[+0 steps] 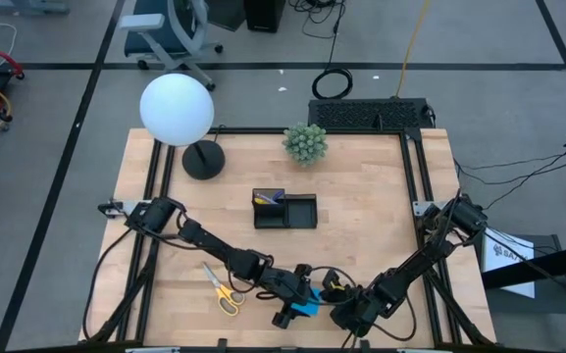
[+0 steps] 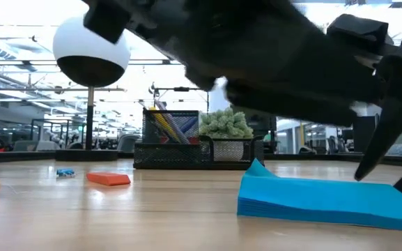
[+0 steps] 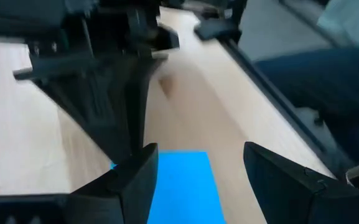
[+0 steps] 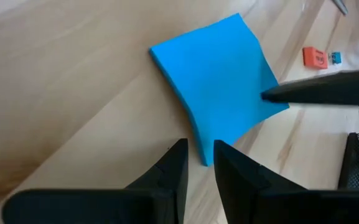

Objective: Pick and place office supplies into organizer
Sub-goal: Put the sticky notes into the desk organizer

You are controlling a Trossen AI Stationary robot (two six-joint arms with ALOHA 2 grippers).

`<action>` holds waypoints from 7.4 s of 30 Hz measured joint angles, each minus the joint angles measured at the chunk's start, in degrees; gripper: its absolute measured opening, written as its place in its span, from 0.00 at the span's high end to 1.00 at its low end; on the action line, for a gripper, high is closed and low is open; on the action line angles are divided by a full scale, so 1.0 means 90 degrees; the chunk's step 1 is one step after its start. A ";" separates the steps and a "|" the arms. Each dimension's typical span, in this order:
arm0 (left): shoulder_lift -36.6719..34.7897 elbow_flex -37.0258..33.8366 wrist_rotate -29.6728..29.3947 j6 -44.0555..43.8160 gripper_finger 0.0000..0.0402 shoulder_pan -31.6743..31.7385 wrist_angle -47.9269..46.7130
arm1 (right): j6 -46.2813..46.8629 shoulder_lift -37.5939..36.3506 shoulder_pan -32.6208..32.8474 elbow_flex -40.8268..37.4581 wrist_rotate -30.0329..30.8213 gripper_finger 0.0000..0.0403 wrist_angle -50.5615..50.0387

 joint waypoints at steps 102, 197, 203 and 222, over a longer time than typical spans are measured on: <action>-0.0117 -0.1523 -0.0789 -0.0951 0.39 -0.0040 0.1247 | -0.1188 0.0488 0.0077 0.0923 -0.0332 0.83 -0.1011; -0.3595 -0.1515 -0.4855 0.0399 0.39 0.0347 -0.1583 | 0.0550 0.0214 -0.1878 0.0922 0.4354 1.00 -0.0667; -0.3595 -0.1515 -0.4845 0.0439 0.39 0.0330 -0.1687 | 0.0880 0.0219 -0.2198 0.0729 0.4352 1.00 -0.0647; -0.3595 -0.1515 -0.4845 0.0598 0.39 0.0291 -0.1663 | 0.1564 0.0219 -0.2616 0.0138 0.4108 1.00 -0.0213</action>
